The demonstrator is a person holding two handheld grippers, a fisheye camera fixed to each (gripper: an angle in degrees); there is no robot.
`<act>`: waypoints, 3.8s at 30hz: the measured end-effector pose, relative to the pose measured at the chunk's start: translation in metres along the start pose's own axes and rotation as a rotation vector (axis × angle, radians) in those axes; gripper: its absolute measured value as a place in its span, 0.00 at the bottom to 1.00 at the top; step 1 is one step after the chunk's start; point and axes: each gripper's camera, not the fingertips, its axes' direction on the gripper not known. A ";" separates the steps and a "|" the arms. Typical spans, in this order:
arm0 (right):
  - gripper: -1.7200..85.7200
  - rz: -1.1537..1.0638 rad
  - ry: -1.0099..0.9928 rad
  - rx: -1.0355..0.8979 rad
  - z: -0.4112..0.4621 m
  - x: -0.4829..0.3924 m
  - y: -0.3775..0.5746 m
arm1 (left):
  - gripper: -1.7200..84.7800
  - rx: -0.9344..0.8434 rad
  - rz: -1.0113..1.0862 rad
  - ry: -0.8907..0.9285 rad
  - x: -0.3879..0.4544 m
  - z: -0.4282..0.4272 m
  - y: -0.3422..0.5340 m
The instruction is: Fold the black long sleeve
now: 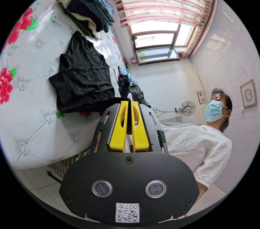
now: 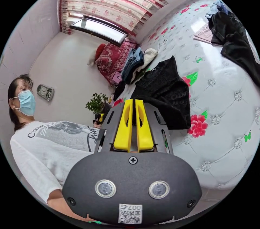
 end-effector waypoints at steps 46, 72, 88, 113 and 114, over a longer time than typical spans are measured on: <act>0.02 -0.106 0.702 -0.329 0.305 0.054 -0.131 | 0.05 0.056 -0.089 -0.723 -0.064 0.197 -0.189; 0.03 -0.152 0.790 -0.618 0.260 0.038 0.000 | 0.03 -0.382 0.052 -1.108 -0.004 0.275 -0.024; 0.02 0.169 0.041 -0.111 0.012 0.003 -0.027 | 0.01 0.043 -0.035 -0.320 0.111 0.069 -0.065; 0.14 0.610 0.138 0.108 0.099 0.177 -0.073 | 0.15 0.148 -0.352 -0.583 0.025 0.041 -0.150; 0.13 0.600 0.131 0.108 0.102 0.178 -0.079 | 0.16 0.118 -0.355 -0.571 0.023 0.045 -0.154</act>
